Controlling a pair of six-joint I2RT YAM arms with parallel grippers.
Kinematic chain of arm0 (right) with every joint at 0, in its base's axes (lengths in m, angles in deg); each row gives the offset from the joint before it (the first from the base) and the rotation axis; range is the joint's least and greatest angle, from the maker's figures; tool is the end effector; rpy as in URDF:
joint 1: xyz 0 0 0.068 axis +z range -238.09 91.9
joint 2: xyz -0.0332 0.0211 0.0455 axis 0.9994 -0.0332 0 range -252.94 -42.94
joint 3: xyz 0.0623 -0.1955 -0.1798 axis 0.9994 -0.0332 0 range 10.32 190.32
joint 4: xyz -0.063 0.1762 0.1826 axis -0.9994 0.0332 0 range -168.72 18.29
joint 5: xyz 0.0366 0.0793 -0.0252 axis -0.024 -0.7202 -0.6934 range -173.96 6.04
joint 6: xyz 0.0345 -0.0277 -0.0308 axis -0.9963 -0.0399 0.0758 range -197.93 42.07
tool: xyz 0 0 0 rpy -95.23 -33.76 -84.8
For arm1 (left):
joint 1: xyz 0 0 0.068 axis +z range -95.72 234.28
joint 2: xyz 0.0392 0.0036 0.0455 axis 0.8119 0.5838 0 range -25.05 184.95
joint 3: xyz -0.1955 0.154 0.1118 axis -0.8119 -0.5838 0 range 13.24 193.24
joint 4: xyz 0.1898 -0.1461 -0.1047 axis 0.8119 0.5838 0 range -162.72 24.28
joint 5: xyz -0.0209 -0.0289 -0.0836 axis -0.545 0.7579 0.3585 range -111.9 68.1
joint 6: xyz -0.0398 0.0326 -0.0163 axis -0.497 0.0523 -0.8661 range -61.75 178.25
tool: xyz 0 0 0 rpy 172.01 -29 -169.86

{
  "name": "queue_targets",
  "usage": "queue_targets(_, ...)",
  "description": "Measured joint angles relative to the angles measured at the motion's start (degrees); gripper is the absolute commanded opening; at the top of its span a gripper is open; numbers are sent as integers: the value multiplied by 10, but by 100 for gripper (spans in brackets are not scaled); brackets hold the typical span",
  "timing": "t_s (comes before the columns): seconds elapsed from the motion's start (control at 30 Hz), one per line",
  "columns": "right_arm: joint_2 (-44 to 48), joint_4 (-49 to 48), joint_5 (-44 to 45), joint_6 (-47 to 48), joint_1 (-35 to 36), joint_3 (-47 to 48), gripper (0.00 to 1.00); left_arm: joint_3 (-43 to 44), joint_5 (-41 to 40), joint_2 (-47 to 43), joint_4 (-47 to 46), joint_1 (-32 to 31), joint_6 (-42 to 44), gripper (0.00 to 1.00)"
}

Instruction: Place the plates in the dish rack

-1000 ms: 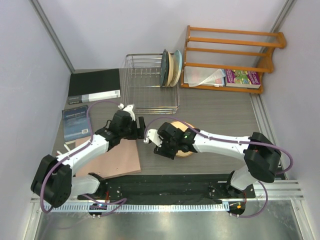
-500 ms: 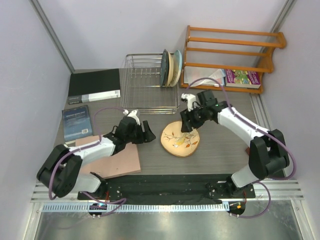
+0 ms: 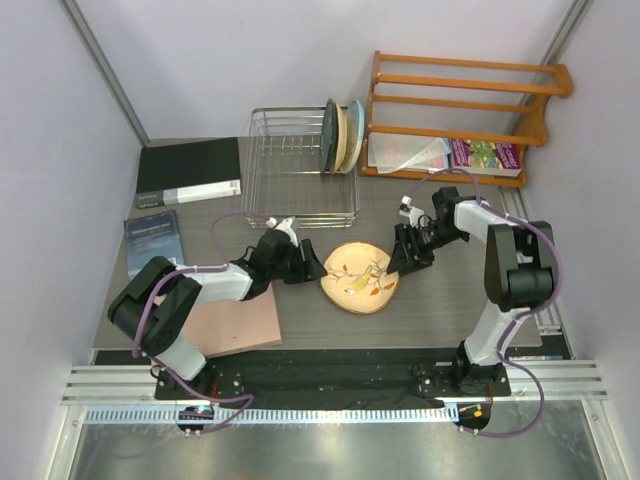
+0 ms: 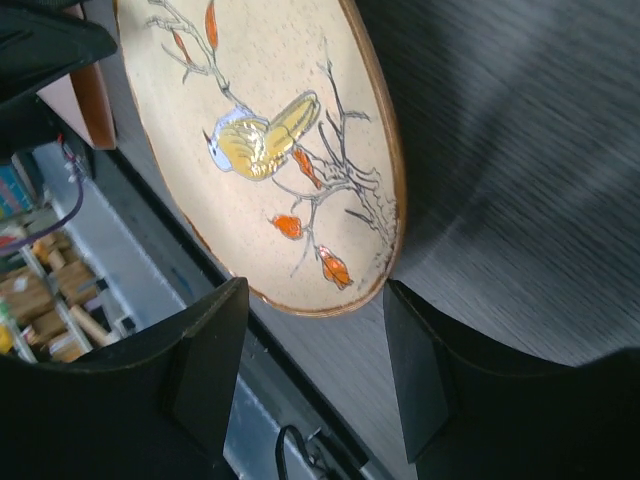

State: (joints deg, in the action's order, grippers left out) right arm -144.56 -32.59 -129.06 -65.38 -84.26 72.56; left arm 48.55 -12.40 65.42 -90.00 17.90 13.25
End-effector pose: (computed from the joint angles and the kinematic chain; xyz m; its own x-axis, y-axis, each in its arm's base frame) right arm 0.3061 0.0458 0.1643 -0.9487 -0.2173 -0.2298 -0.3161 0.6694 0.6723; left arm 0.2360 -0.1811 0.1437 -0.8374 -0.2492 -0.4865 0.1384 0.7644 -0.6297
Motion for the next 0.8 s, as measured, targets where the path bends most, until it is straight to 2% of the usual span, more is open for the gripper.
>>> queue_targets(0.23, -83, 42, -27, 54, -23, 22, 62, 31, 20, 42, -10, -22, -1, 43)
queue_targets(0.27, -89, 47, -32, 61, -26, 22, 62, 33, 23, 46, -11, -23, -1, 37)
queue_targets(0.33, -100, 58, -49, 71, -30, 22, 63, 35, 27, 52, -13, -26, -3, 29)
queue_targets(0.4, -110, 67, -68, 79, -32, 22, 63, 36, 31, 57, -13, -26, -6, 5)
queue_targets(0.43, -117, 71, -80, 82, -32, 22, 63, 36, 33, 61, -12, -26, -8, 0)
queue_targets(0.57, -133, 65, -112, 70, -32, 18, 62, 43, 51, 64, -31, -24, -37, 0)
queue_targets(0.8, -128, -9, -134, -43, -41, -19, 54, 63, 50, 78, -13, -29, -38, 0)
